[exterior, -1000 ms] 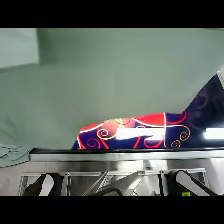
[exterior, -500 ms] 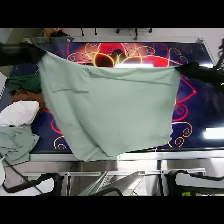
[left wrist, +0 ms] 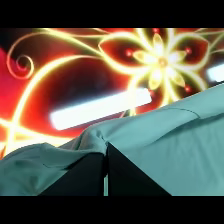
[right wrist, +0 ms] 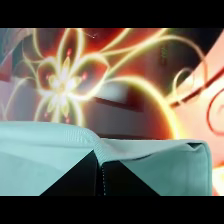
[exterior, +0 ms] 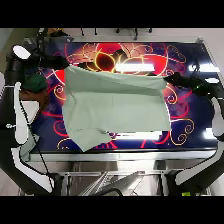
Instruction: Fold the shirts.
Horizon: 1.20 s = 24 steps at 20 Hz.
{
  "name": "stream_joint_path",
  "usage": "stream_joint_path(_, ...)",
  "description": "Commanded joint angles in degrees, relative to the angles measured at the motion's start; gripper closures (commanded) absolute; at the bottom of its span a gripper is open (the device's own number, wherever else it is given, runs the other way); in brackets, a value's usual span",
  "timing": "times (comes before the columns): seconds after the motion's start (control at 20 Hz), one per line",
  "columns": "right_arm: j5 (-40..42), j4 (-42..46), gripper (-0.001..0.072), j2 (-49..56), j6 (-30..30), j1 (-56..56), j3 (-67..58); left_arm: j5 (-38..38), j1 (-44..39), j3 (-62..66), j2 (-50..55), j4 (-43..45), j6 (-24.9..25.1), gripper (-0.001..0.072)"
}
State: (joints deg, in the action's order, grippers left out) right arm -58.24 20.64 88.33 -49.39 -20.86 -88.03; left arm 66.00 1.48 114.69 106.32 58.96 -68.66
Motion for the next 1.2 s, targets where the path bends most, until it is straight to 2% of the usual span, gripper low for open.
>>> stream_joint_path(0.0, 0.87, 3.69, 0.0693, 2.47, -0.09, -0.33, -2.27, 4.15, -1.09, -1.92, 0.83, 9.44, -8.76, 0.0687)
stream_joint_path(0.15, 0.83, 11.21, 0.0693, 2.75, -1.62, -0.70, -2.27, 8.70, -1.90, -7.98, -0.90, 12.00, -13.35, 0.0687)
stream_joint_path(0.25, 0.79, 13.20, 0.0693, 3.43, -1.62, -0.68, -2.27, 8.55, -2.36, -12.52, -2.14, 12.07, -15.45, 0.0687)
stream_joint_path(0.65, 0.81, 13.27, 0.0692, 5.27, -1.36, -0.59, -2.27, 5.03, -2.34, -22.43, -2.49, 11.91, -17.38, 0.0683)
stream_joint_path(0.7, 0.79, 13.22, 0.0675, 5.20, -1.38, -0.57, -2.27, 5.86, -2.32, -22.40, -2.51, 11.91, -17.38, 0.0625)
stream_joint_path(0.75, 0.70, 13.25, 0.0519, 5.05, -1.40, -0.59, -2.27, 6.95, -2.29, -21.68, -2.51, 11.93, -18.03, 0.0244)
stream_joint_path(0.8, -0.26, 13.25, 0.0441, 4.55, -1.40, -0.85, -2.32, 8.22, -1.77, -20.41, -2.51, 11.89, -19.58, 0.0078)
stream_joint_path(0.85, -2.45, 13.27, 0.0441, 3.52, -1.38, -1.55, -2.54, 10.80, -1.07, -18.10, -2.51, 11.89, -20.37, 0.0080)
stream_joint_path(0.9, -4.61, 13.29, 0.0418, 1.97, -1.44, -2.73, -2.58, 13.70, -0.28, -15.74, -2.62, 11.91, -20.35, 0.0114)
stream_joint_path(0.95, -6.69, 13.31, 0.0348, 0.20, -2.10, -4.28, -2.58, 16.92, 0.68, -13.86, -3.08, 12.07, -20.35, 0.0115)
stream_joint_path(1.0, -9.09, 13.90, 0.0318, -1.68, -3.28, -6.40, -2.56, 19.04, 1.79, -13.73, -4.09, 12.00, -20.37, 0.0115)
stream_joint_path(1.15, -16.37, 19.32, 0.0324, -5.90, -7.89, -13.03, -0.83, 21.07, 3.98, -25.64, -12.00, 12.02, -20.11, 0.0115)
